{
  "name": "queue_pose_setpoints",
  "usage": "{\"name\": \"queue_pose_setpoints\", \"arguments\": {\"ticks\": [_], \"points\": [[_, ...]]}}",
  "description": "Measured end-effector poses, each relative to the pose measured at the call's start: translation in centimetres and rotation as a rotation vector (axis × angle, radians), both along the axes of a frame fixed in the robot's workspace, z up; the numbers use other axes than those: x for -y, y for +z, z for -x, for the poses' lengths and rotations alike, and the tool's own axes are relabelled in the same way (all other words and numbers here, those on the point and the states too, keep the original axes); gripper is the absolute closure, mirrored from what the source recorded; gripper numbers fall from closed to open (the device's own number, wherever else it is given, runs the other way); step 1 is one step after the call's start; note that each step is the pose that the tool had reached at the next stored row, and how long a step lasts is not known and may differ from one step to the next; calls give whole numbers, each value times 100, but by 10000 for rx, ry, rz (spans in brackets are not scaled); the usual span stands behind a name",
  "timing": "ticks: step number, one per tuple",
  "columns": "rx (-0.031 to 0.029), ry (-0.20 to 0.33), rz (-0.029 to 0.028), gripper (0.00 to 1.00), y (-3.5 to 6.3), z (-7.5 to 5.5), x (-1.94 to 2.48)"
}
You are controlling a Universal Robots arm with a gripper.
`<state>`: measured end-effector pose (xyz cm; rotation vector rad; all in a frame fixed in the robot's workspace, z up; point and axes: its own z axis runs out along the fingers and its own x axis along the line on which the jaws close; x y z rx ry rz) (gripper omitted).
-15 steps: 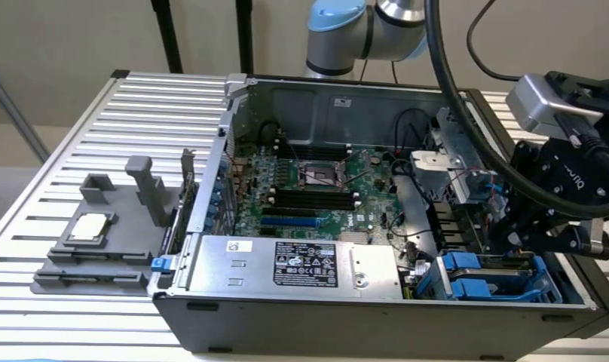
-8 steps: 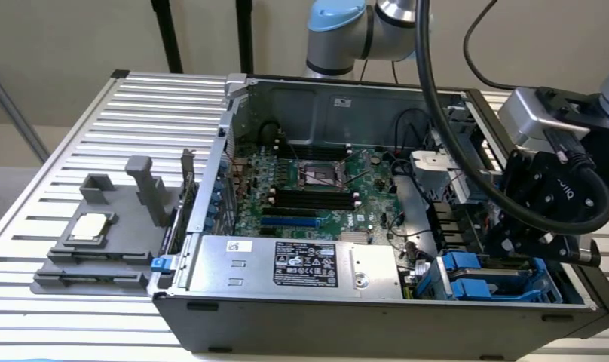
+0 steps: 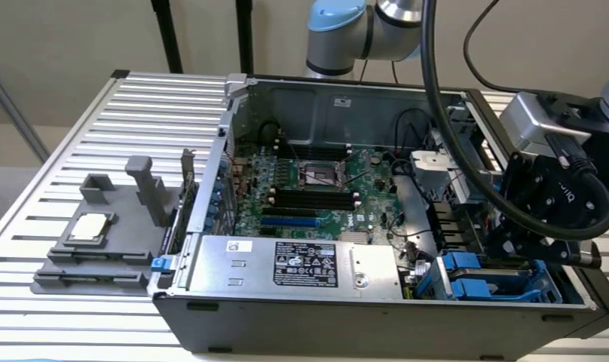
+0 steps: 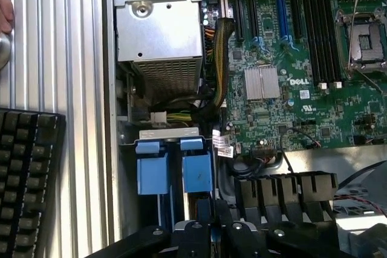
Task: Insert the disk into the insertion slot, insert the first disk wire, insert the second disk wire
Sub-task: 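Insert the second disk wire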
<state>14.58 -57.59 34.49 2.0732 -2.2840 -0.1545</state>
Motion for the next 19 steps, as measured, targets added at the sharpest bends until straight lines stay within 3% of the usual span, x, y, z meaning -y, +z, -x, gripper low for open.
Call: {"name": "queue_pose_setpoints", "arguments": {"ticks": [19], "points": [[0,392,-34,84,-92,-24,-1]]}}
